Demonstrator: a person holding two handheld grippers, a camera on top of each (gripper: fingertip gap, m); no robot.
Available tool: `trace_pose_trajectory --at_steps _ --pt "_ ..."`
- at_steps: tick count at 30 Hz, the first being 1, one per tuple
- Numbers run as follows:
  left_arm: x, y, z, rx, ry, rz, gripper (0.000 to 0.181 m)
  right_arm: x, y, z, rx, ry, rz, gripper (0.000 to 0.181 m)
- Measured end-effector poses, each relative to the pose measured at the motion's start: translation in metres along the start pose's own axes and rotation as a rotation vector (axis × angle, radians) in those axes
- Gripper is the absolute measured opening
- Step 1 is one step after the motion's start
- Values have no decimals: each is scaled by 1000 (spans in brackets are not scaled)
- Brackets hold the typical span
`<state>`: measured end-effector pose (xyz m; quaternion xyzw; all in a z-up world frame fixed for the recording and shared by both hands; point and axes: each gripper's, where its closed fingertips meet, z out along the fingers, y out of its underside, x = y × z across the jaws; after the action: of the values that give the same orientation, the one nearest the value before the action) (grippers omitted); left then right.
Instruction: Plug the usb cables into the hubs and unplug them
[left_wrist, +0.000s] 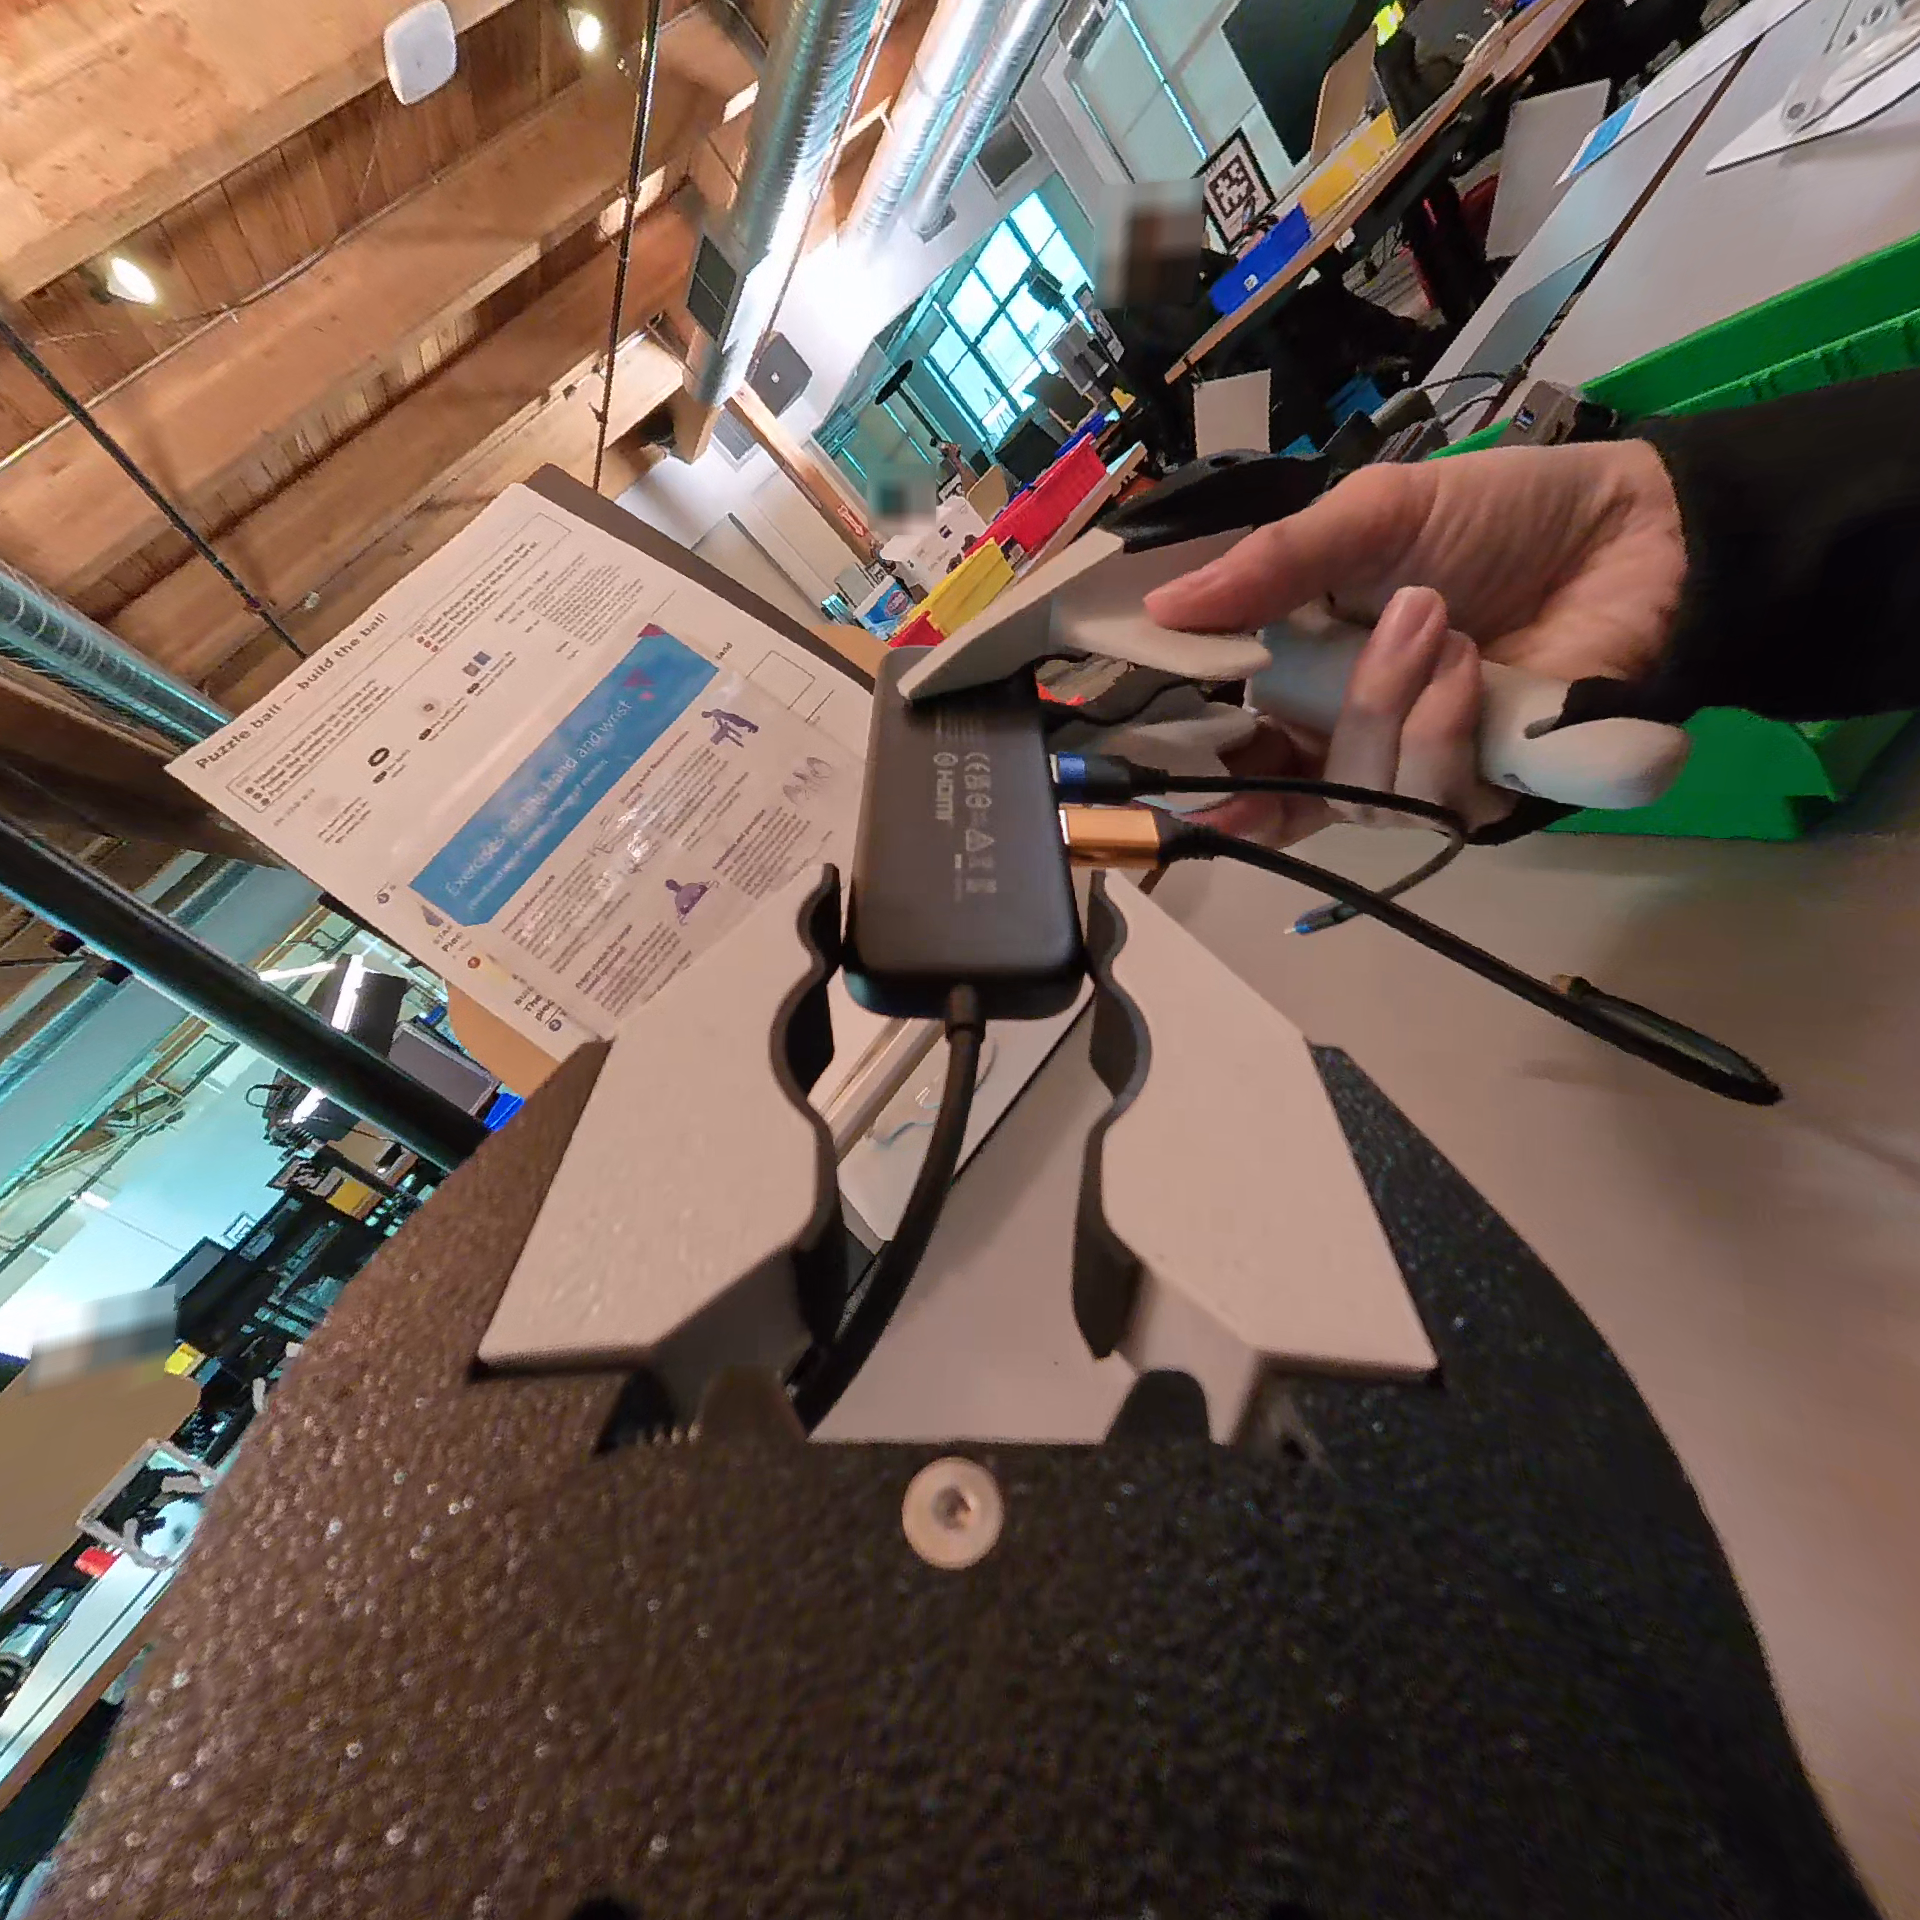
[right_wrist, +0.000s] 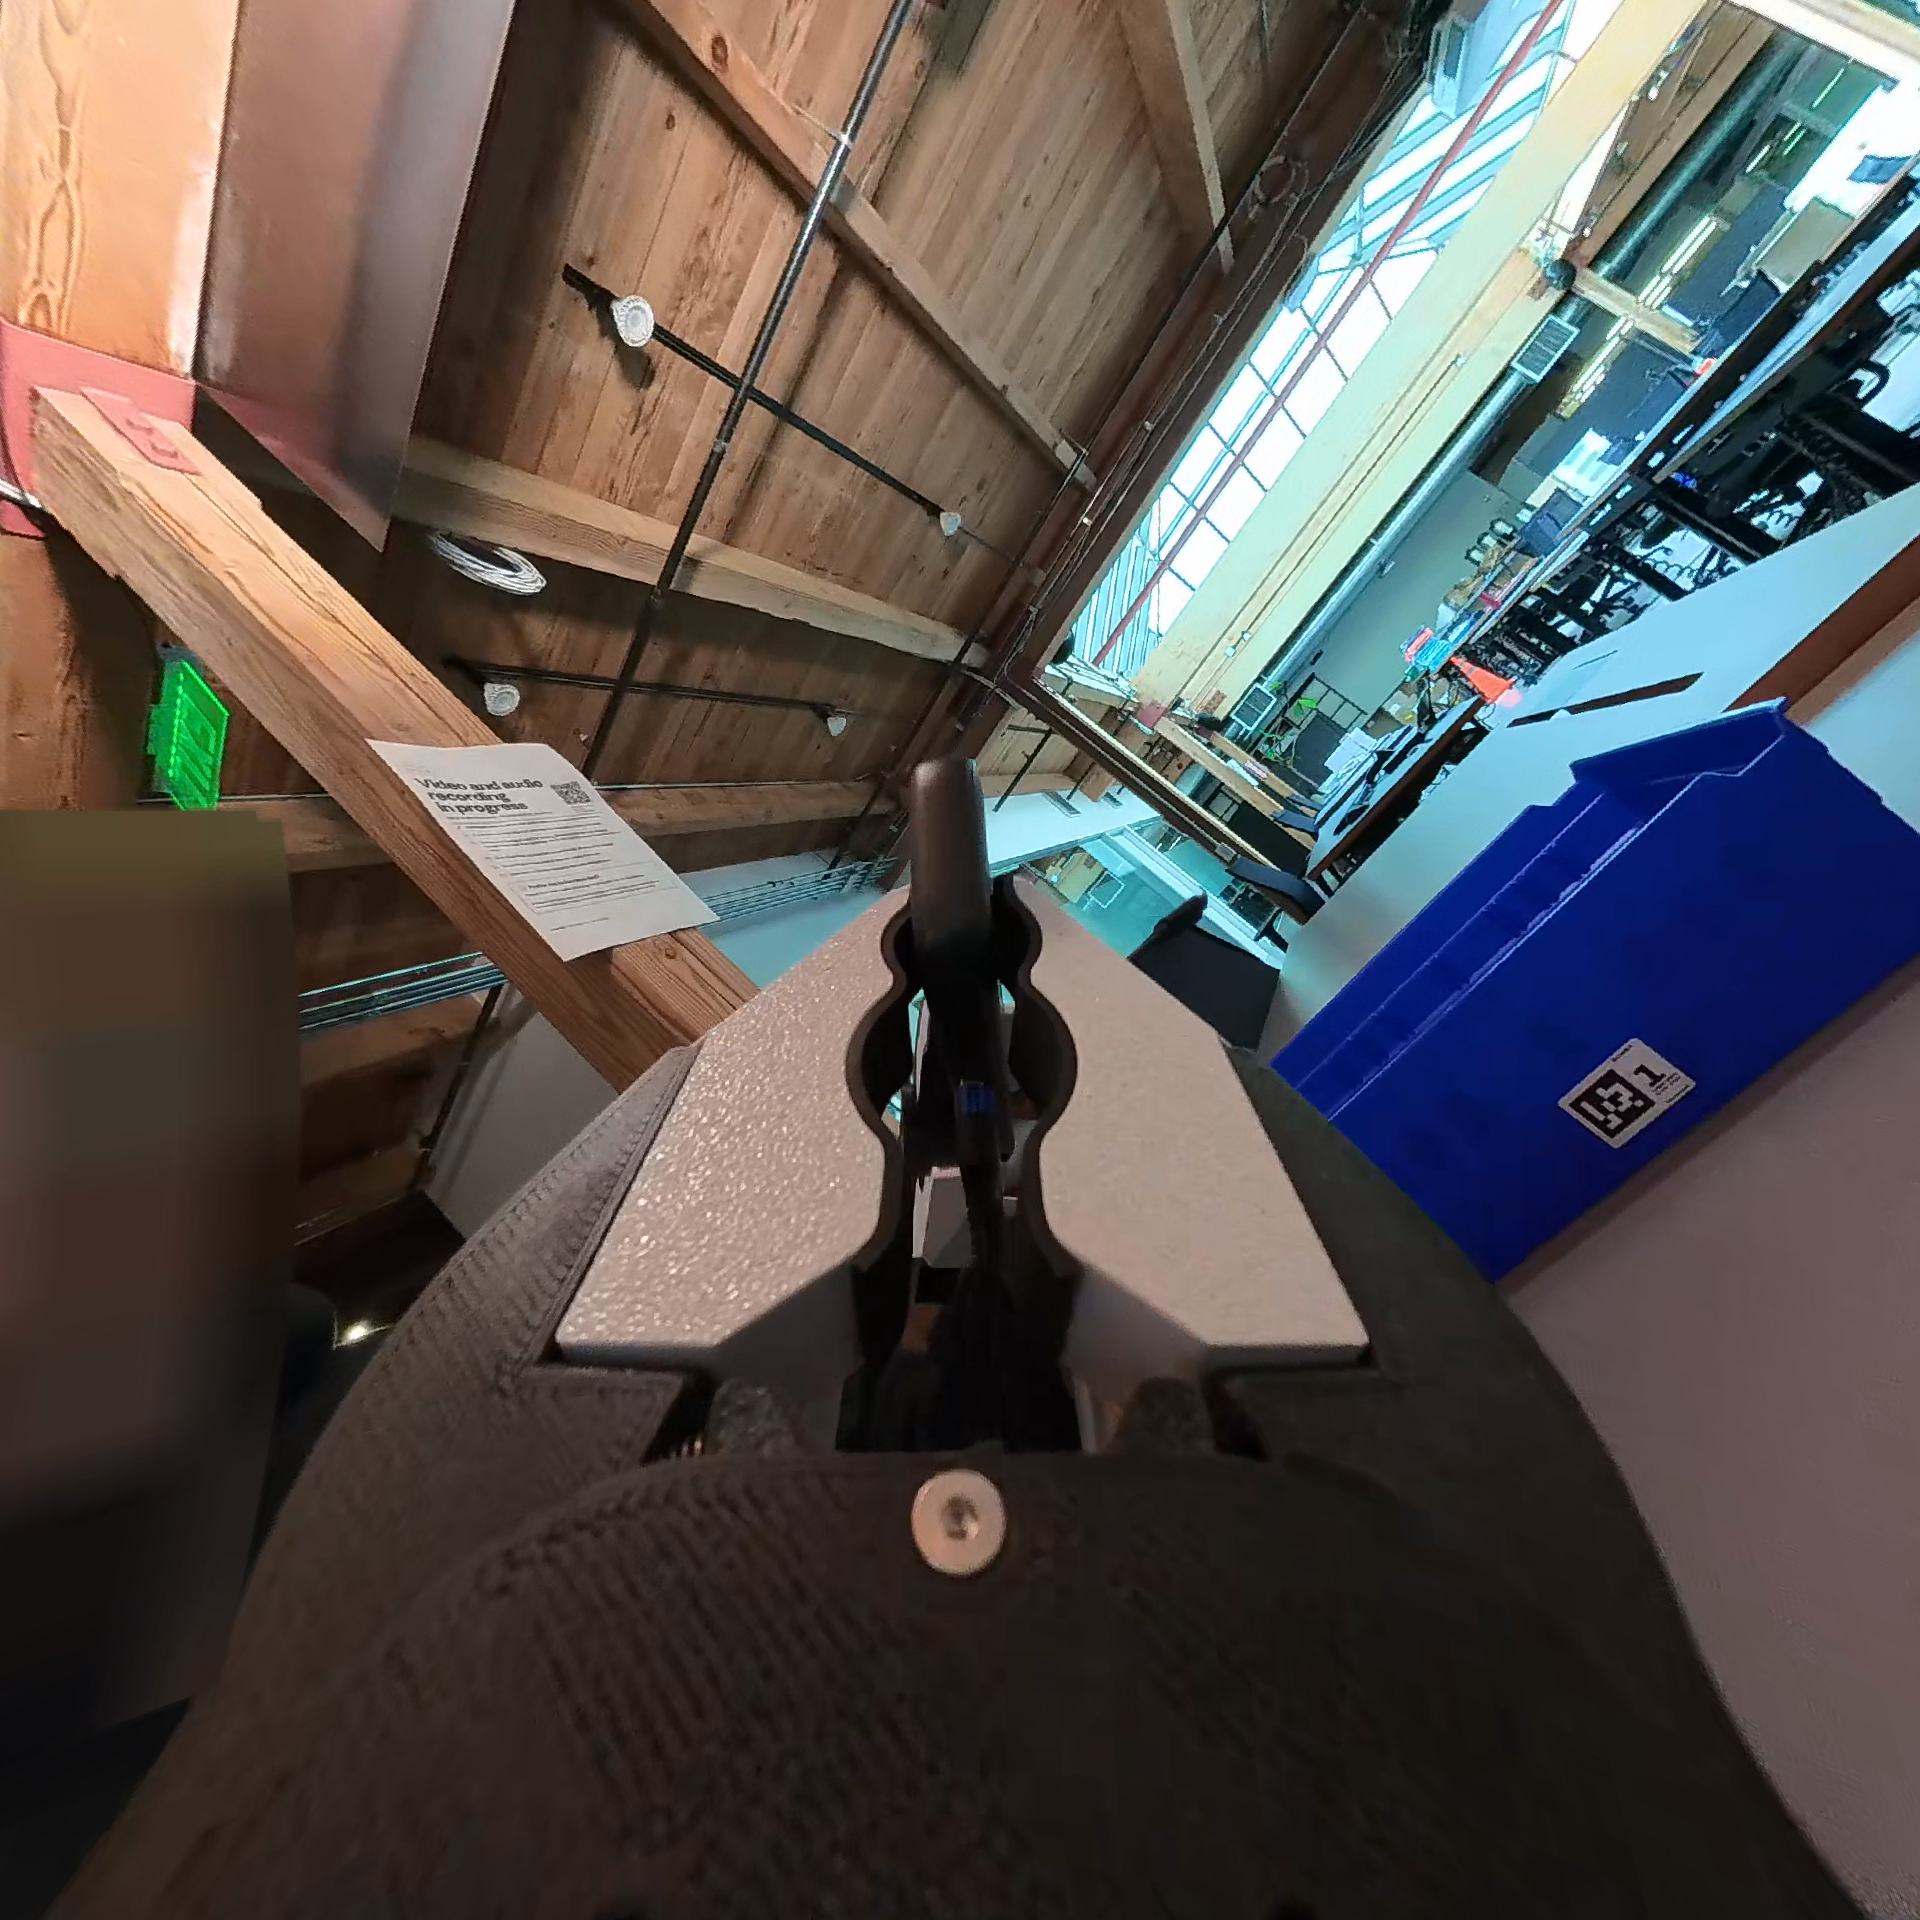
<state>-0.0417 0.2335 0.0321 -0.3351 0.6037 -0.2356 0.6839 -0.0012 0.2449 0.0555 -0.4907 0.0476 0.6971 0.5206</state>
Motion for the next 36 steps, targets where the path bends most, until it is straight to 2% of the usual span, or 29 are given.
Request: trace_pose_trajectory --at_steps 10,14,18,21,25,26,28,31,33,36 --pt "-1 11 0 1 -46 45 45 5 9 8 -21 8 25 11" --pt "-1 4 -2 27 -45 37 44 2 10 9 -20 -23 52 11" --pt "0 6 0 -1 -33 -42 44 8 8 7 -10 22 9 31" --pt "-5 6 0 -19 -51 -184 45 15 1 2 -21 162 -154 46" --pt "-27 17 0 -96 -163 -373 45 -8 -15 -7 -60 393 -633 69" --pt "-32 21 1 -114 -193 -416 45 -16 -15 -8 -78 446 -773 69" --pt "-40 30 5 -137 -250 -502 45 -29 -2 -4 -170 469 -990 50" --pt "-42 42 20 -150 -284 -620 45 -14 15 -1 -302 512 -1060 43" --pt "-39 48 30 -149 -296 -644 45 6 11 -4 -314 582 -1068 39" --pt "-35 48 37 -118 -330 -651 44 18 14 -2 -315 575 -1041 30"
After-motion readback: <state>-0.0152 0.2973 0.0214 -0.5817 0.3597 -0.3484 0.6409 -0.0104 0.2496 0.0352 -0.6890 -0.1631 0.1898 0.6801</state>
